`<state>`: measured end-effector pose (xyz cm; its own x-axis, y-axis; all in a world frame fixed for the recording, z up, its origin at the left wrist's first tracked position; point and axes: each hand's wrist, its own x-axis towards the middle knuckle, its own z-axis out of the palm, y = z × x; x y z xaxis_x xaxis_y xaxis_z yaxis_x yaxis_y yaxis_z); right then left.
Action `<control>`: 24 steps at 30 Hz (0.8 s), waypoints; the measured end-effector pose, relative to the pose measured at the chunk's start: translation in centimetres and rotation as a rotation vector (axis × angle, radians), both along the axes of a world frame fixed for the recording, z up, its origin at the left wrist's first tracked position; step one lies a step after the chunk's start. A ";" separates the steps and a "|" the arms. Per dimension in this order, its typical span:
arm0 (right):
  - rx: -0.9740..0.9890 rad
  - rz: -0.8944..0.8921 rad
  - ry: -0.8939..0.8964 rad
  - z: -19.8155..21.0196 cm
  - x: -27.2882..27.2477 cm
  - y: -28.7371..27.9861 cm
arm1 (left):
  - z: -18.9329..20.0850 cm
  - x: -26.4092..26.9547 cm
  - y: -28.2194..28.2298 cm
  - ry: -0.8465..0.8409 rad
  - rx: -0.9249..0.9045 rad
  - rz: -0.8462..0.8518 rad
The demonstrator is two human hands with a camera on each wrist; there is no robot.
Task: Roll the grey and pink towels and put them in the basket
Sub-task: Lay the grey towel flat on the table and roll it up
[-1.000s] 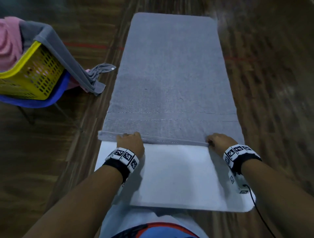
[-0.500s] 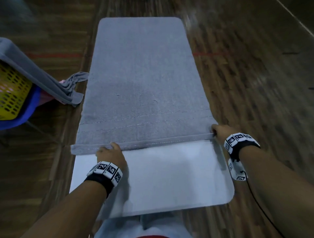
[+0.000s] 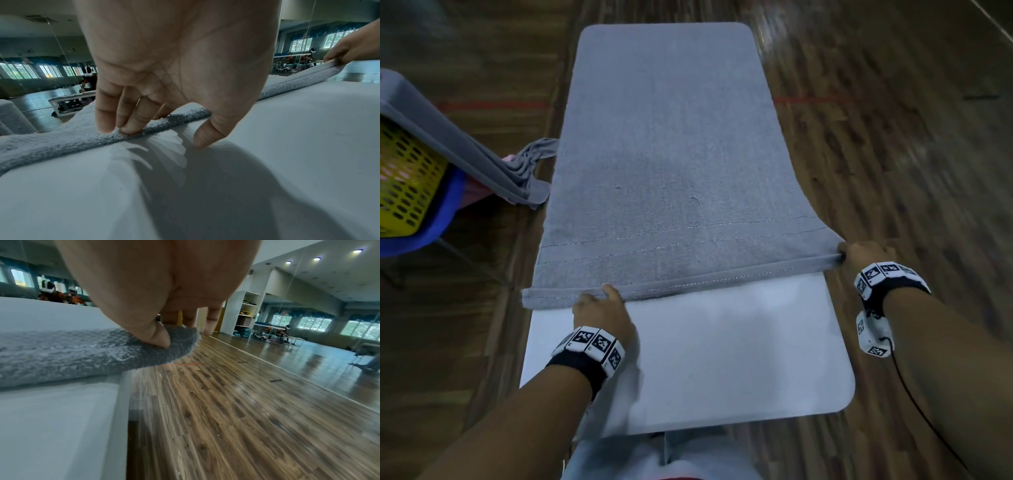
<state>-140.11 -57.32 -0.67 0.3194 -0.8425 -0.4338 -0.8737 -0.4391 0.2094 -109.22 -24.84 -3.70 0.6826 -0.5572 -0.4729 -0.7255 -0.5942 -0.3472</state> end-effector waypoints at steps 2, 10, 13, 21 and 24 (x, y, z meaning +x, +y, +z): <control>-0.029 -0.131 -0.073 -0.3 -0.2 0.2 | -0.1 0.1 0.1 0.007 -0.012 0.012; -0.189 -0.194 -0.225 -1.4 2.0 4.7 | 0.3 1.1 0.6 0.054 -0.115 -0.052; -0.173 0.080 -0.456 -1.5 4.9 7.4 | 1.0 2.3 1.4 0.067 -0.269 -0.128; 0.098 0.628 -0.487 -3.8 11.0 12.8 | 2.3 7.6 5.4 0.174 -0.455 -0.286; 0.051 0.703 -0.418 -4.0 13.1 13.5 | 2.3 9.4 5.9 0.227 -0.424 -0.313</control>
<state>-127.05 -43.82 -4.68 0.9095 -0.3677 -0.1941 -0.3924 -0.9135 -0.1079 -99.85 -18.90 -1.45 0.3622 -0.8892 -0.2796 -0.9178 -0.3925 0.0592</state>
